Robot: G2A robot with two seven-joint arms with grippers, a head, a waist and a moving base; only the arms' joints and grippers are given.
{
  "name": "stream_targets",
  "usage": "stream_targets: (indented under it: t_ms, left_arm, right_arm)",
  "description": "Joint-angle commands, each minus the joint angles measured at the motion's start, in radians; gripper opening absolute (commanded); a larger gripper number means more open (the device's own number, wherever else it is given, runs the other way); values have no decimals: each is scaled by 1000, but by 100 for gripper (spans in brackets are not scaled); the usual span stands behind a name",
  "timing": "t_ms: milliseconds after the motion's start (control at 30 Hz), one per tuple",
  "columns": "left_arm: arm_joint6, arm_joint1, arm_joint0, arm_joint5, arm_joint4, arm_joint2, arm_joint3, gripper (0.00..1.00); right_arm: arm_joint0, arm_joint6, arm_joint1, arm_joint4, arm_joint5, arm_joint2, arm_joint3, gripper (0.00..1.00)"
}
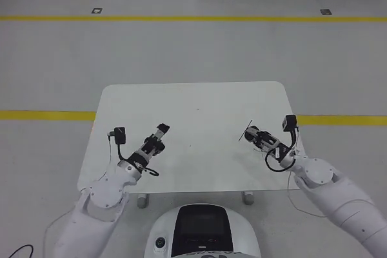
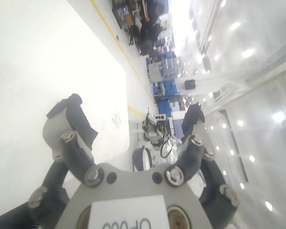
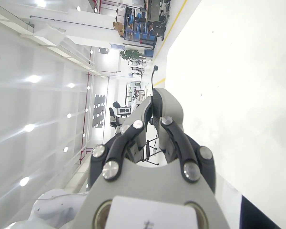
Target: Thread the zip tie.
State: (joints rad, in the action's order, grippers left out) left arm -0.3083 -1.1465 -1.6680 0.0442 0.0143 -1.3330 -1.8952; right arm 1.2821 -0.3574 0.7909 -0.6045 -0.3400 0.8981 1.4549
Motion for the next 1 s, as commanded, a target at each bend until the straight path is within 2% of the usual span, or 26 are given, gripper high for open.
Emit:
stream_targets:
  t_ms: [0,33,67,333,400,500,600,667,700,967]
  left_arm:
    - [-17,-2,25,19,-8,29,14,100]
    - [-14,-4,38,26,-16,41,21,100]
    - [17,-7,50,22,-9,47,27,100]
    - [30,-8,52,19,-4,47,29,100]
    - [30,-10,55,6,9,56,33,100]
    - [-69,-11,77,-38,75,83,50,100]
    - [-172,-16,125,-72,167,120,106,100]
    - [-194,-20,166,-67,158,154,150,100]
    - [-188,-22,175,-62,163,162,162,100]
    - [-186,-22,175,-62,162,163,163,100]
  right_arm:
    - [5,-17,13,-1,0,5,-13,0]
    - [8,-23,19,0,0,7,-22,0]
    - [7,-33,26,3,0,9,-33,0]
    - [7,-33,26,3,0,9,-33,0]
    - [11,-25,28,4,0,12,-27,0]
    - [13,-26,37,12,0,13,-17,0]
    - [8,-44,53,15,0,3,-18,0]
    - [3,-67,65,10,0,-5,-29,0]
    - [-2,-84,70,0,0,-7,-39,0]
    - [-2,-84,70,0,0,-7,-39,0]
